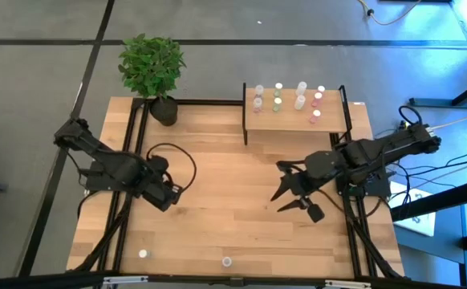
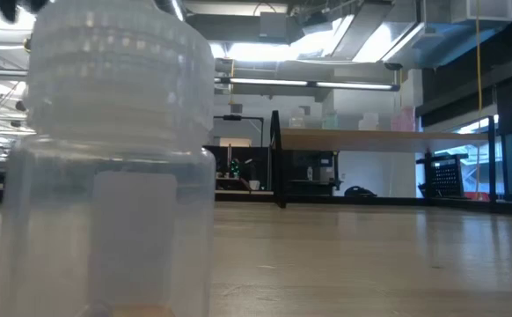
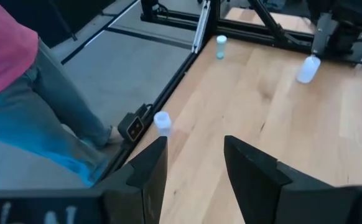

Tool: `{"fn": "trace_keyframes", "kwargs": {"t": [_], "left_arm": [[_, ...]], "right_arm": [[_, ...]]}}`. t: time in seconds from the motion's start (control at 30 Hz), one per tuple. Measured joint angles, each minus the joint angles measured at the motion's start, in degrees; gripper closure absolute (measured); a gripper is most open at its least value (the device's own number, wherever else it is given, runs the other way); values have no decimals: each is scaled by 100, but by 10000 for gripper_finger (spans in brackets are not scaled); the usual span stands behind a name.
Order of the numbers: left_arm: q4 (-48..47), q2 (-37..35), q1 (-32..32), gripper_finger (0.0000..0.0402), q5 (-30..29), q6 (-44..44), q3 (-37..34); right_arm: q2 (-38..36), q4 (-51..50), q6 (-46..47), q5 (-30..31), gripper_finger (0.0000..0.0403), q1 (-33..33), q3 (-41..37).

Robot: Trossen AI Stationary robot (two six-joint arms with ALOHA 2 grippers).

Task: Pick and place medicine bottles onto shelf by color
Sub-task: Put the transparent pill bottle aligned with the other transparent pill bottles on the shelf

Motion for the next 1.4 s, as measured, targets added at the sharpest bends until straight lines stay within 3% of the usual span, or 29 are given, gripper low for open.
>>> {"fn": "trace_keyframes", "kwargs": {"t": [0.1, 0.4, 0.6, 0.87, 1.4], "left_arm": [[185, -6, -2, 208, 391, 63, -366], [1117, -6, -42, 208, 528, 309, -1122], [2455, -4, -151, 208, 536, 1390, -1462], [1602, -4, 13, 208, 555, 551, -1714], [702, -15, 440, 208, 576, 1164, -1735]], "right_arm": [[120, 67, 23, 14, 242, -50, -2], [263, 518, 176, 107, 242, -67, -2], [263, 629, 214, 107, 242, -67, -2], [263, 627, 494, 109, 242, -67, -2], [261, 624, 648, 107, 242, -62, -2]]}}
